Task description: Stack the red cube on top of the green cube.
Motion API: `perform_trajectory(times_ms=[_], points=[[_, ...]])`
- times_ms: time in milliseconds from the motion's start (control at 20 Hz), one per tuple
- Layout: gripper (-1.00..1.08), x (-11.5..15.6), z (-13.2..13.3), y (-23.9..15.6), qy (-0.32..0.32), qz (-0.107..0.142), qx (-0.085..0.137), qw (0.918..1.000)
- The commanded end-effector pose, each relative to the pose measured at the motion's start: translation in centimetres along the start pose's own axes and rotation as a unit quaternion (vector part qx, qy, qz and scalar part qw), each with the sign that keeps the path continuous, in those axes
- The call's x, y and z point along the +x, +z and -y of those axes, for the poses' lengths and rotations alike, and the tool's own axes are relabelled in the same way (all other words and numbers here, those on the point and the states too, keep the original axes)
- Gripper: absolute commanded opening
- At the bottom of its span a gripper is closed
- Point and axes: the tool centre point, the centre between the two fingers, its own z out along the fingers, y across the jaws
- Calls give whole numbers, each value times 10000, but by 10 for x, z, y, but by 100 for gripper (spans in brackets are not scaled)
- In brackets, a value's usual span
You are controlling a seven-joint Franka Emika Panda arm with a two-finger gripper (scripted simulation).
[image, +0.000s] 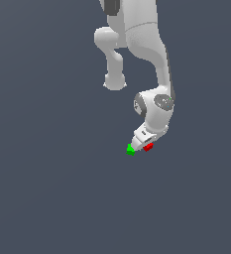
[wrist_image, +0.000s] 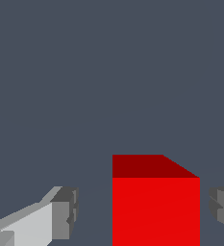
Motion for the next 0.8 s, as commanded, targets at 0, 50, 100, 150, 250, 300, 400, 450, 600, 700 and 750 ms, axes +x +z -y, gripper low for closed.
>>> perform_trajectory(times_ms=[0,50,100,150,250,300,400,450,600,700,750], points=[[100,1,0,7,-4,-6,-5,10000],[100,1,0,8,-4,-6,-5,10000],[100,1,0,9,-4,-6,-5,10000],[100,1,0,9,-4,-6,-5,10000],[-100,1,0,9,-4,-6,-5,10000],[-100,1,0,9,-4,-6,-5,10000],[-100,1,0,9,-4,-6,-5,10000],[-100,1,0,9,-4,-6,-5,10000],[-100,1,0,9,-4,-6,-5,10000],[-100,1,-1,9,-2,-4,-6,10000],[-100,1,-1,8,-2,-4,-6,10000]])
